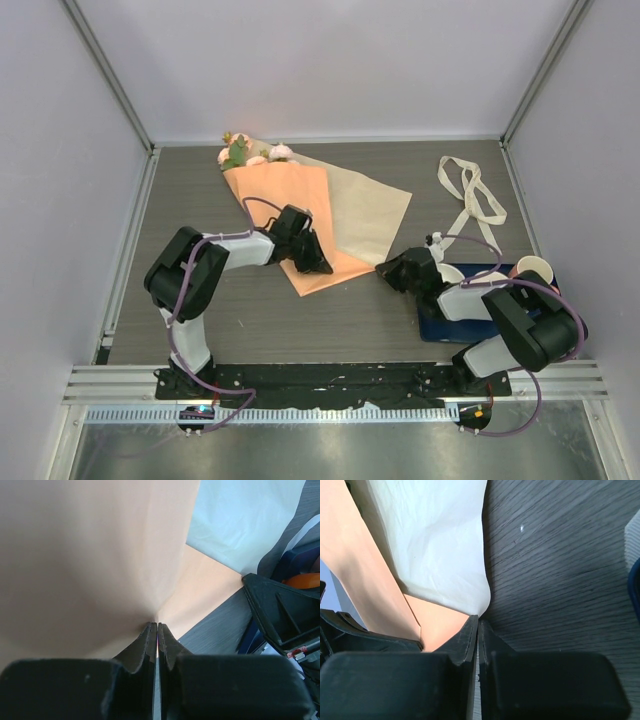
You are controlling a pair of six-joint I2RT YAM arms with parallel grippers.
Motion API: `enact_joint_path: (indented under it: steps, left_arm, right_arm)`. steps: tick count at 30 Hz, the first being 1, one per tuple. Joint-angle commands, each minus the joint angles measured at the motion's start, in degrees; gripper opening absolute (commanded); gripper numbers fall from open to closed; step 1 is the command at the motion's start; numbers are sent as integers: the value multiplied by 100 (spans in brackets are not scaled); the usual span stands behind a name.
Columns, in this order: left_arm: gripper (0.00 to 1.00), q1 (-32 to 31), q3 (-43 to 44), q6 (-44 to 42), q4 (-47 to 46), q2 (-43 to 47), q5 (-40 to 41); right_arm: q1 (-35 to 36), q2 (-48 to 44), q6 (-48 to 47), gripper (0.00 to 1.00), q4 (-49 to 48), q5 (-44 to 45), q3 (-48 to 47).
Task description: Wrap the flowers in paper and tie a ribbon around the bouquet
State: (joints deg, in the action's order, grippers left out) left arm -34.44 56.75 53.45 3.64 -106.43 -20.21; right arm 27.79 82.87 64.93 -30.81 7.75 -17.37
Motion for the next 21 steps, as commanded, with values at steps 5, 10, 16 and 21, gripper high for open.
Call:
enact_joint_path:
  steps: [5,10,16,21]
  left_arm:
    - [4,-28,29,-186,524,-527,438]
    - [0,-37,-199,-177,401,-563,509]
    - [0,-37,-507,-133,155,-563,483]
    - [0,-37,-665,-81,-21,-545,500]
  right_arm:
    - [42,-174,-753,0,268,122,-258]
    - [226,-517,-1245,0,479,183,-522]
    - [717,-755,-1780,0,673,306,-1023]
    - [1140,-597,-2168,0,857,219,-1603]
